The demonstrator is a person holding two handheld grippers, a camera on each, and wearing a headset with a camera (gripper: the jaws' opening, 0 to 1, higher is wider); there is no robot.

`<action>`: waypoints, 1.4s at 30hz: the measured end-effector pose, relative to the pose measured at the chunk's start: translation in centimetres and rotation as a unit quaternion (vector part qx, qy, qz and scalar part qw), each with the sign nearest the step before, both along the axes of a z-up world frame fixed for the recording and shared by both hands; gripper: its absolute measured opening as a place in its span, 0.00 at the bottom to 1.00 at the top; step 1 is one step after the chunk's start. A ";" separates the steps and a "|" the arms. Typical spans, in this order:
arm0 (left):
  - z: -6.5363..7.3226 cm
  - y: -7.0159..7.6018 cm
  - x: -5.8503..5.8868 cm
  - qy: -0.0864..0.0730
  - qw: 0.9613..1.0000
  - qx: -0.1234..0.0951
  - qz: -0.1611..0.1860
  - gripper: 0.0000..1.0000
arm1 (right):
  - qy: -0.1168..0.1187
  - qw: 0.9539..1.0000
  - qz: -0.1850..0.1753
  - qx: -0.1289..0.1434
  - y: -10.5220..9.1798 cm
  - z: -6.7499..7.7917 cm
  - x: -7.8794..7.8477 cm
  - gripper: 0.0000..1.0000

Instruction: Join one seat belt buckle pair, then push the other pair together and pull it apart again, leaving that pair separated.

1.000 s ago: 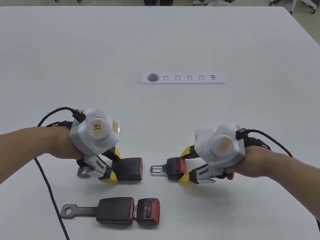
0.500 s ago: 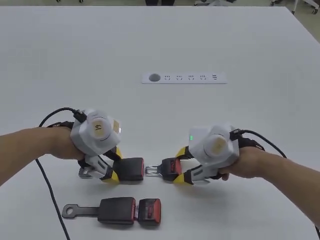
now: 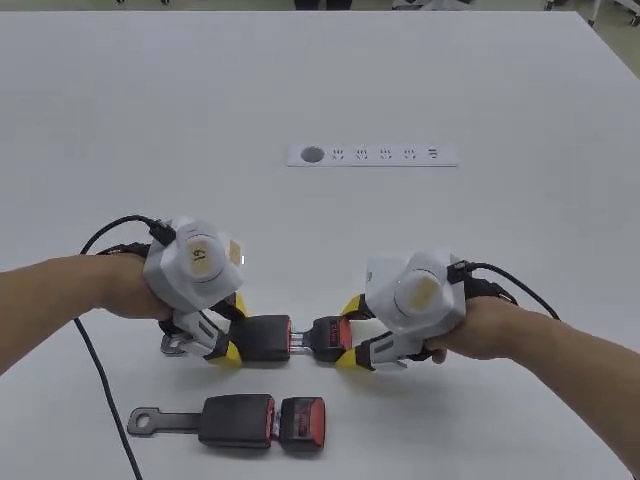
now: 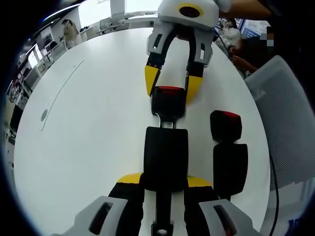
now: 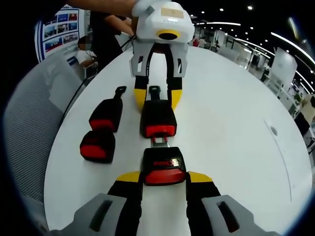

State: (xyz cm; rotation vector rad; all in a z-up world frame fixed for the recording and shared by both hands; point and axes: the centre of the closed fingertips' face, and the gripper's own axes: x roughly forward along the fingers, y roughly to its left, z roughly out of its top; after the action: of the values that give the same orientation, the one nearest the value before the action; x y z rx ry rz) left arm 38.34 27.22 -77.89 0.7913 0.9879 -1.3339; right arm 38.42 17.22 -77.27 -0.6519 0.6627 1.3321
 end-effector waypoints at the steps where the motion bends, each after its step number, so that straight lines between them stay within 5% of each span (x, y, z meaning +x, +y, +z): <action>1: 0.0 0.0 0.0 0.000 1.000 0.000 0.000 0.32 | -0.001 1.000 0.000 0.000 0.1 0.0 0.0 0.31; 42: -0.4 -0.1 -0.1 -0.014 1.000 -0.005 -0.008 0.31 | 0.005 1.000 -0.025 -0.004 0.8 -0.4 0.0 0.29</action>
State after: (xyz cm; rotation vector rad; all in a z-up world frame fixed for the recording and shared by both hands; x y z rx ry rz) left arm 38.26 27.15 -78.26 0.8094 0.9530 -1.3363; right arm 38.40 18.01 -77.65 -0.6326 0.6883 1.2880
